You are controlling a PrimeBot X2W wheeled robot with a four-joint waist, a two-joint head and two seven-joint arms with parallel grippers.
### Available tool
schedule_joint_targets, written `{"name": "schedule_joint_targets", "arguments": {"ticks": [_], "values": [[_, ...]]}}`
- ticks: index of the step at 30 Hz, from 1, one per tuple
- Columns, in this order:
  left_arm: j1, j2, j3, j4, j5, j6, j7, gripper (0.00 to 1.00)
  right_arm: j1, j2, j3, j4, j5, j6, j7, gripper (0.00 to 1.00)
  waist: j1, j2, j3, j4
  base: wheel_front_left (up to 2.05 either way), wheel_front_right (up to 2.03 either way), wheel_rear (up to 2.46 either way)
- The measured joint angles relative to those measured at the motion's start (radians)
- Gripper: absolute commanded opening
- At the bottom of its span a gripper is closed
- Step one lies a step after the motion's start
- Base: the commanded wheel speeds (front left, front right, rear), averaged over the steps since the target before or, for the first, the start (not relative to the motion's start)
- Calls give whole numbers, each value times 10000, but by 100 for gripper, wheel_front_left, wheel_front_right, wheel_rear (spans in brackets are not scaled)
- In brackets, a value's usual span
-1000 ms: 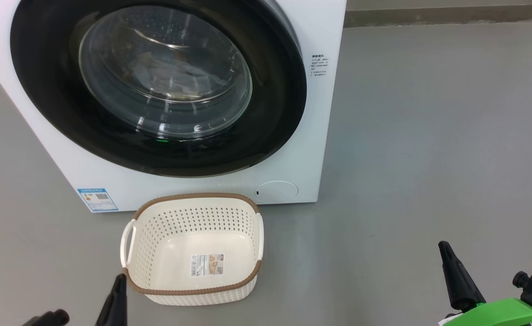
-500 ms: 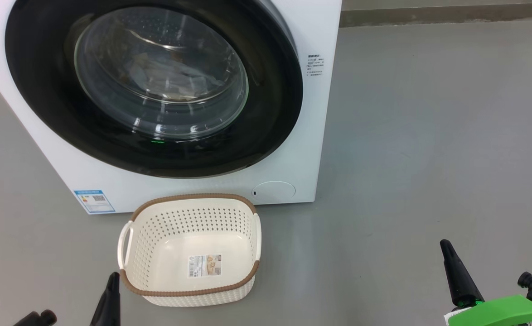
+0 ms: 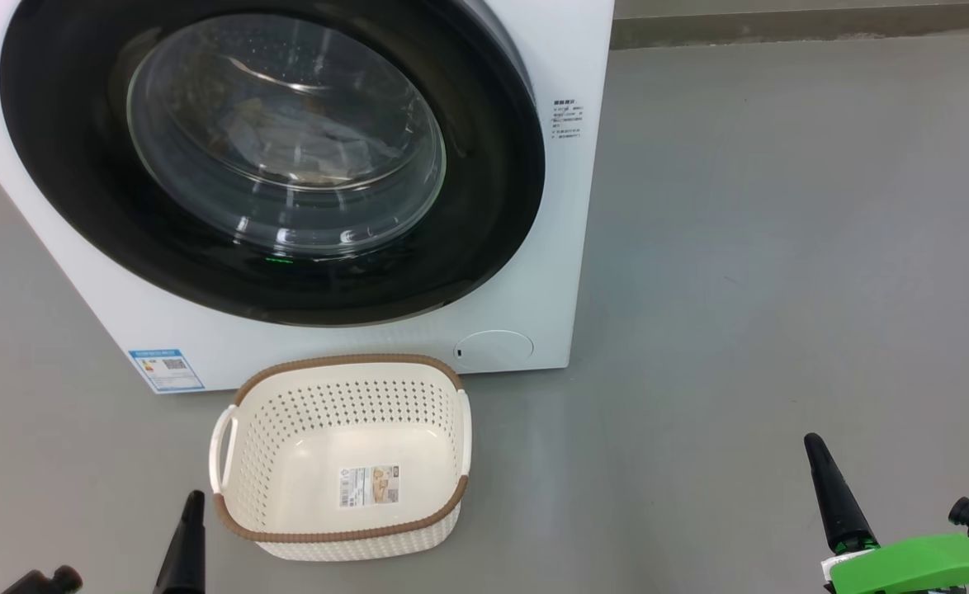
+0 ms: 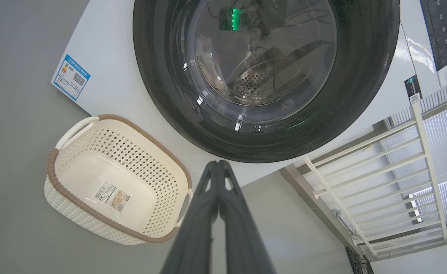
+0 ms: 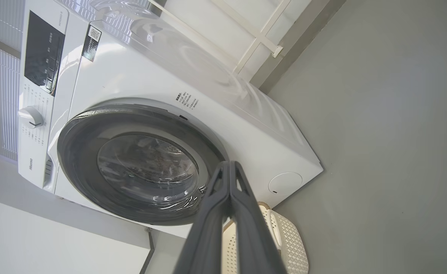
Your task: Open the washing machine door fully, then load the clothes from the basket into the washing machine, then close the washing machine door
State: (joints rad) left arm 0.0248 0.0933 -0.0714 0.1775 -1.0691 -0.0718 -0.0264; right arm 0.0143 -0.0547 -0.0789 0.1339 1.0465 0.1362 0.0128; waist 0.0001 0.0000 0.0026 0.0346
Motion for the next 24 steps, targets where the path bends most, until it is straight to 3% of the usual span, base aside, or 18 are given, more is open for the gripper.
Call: {"name": "schedule_joint_targets", "arguments": {"ticks": [24], "values": [[-384, -163, 539, 403, -2589, -205, 516, 0, -367, -35, -96, 614, 2715, -38, 316, 0, 0, 0, 2, -164, 0, 0, 0]]}}
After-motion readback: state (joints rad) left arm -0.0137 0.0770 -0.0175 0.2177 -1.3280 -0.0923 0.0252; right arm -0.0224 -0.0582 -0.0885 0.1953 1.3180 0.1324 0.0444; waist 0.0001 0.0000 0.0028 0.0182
